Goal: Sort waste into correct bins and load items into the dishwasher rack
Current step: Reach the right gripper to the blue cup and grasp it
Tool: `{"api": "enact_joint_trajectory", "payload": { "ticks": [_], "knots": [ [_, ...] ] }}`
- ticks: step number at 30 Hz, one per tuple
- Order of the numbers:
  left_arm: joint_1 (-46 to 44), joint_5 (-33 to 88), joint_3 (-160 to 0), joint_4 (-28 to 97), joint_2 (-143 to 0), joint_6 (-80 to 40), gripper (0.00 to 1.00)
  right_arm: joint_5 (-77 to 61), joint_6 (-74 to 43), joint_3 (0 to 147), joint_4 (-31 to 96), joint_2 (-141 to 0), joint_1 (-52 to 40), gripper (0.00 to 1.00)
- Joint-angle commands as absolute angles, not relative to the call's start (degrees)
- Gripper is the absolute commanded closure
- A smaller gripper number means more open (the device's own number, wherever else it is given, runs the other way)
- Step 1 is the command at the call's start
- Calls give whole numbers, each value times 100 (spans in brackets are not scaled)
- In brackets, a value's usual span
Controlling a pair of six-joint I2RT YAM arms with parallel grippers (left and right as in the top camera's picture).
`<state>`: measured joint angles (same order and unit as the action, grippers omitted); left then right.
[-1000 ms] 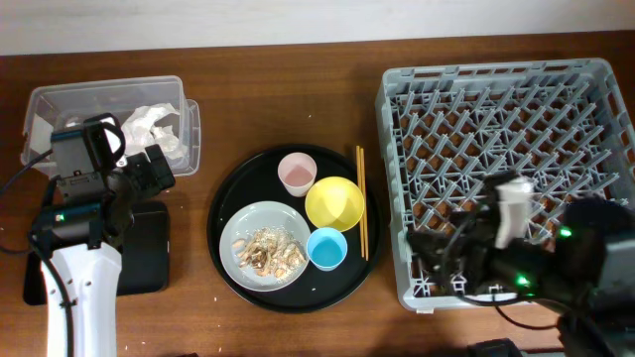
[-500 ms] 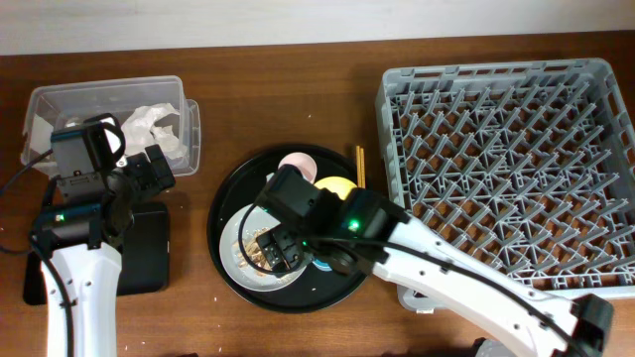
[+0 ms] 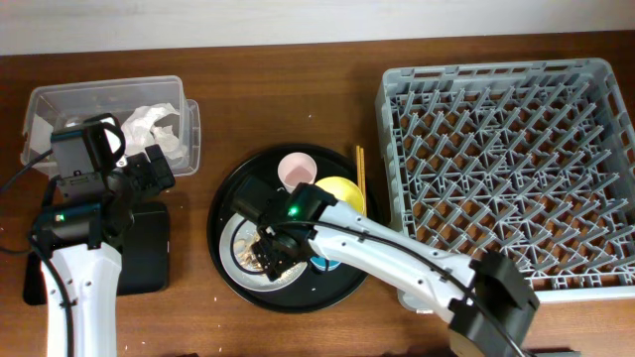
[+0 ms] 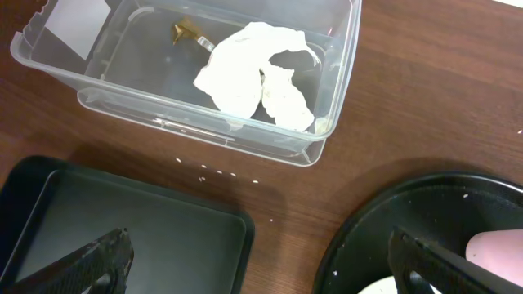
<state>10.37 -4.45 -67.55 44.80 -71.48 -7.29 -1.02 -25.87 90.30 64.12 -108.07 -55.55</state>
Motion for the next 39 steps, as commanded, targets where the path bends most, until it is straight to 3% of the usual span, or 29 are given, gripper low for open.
{"api": "enact_joint_trajectory", "payload": {
  "ticks": [1,3,9,14,30,32,35,36,39],
  "knots": [
    [1068,-405,-6759,4469,-7107,-681,1,-80,-2799,9109,6453,-11019,-5588,24],
    [1066,-405,-6759,4469,-7107,-681,1,-25,-2851,9091,6514,-11089,-5586,32],
    [1068,-405,-6759,4469,-7107,-681,1,237,-3205,8897,6646,-11104,-5588,34],
    [1066,-405,-6759,4469,-7107,-681,1,239,-3253,8868,6608,-11107,-5588,51],
    [1068,-405,-6759,4469,-7107,-681,1,239,-3500,8573,6324,-11104,-5586,59],
    [1068,-405,-6759,4469,-7107,-681,1,237,-3500,8654,6333,-11104,-5586,68],
    [1068,-405,-6759,4469,-7107,-681,1,242,-3498,8705,6346,-11104,-5586,69],
    [1068,-405,-6759,4469,-7107,-681,1,242,-3498,8705,6348,-11104,-5586,76],
    [1066,-405,-6759,4469,-7107,-681,1,242,-3498,8707,6348,-11100,-5586,78]
  ]
}}
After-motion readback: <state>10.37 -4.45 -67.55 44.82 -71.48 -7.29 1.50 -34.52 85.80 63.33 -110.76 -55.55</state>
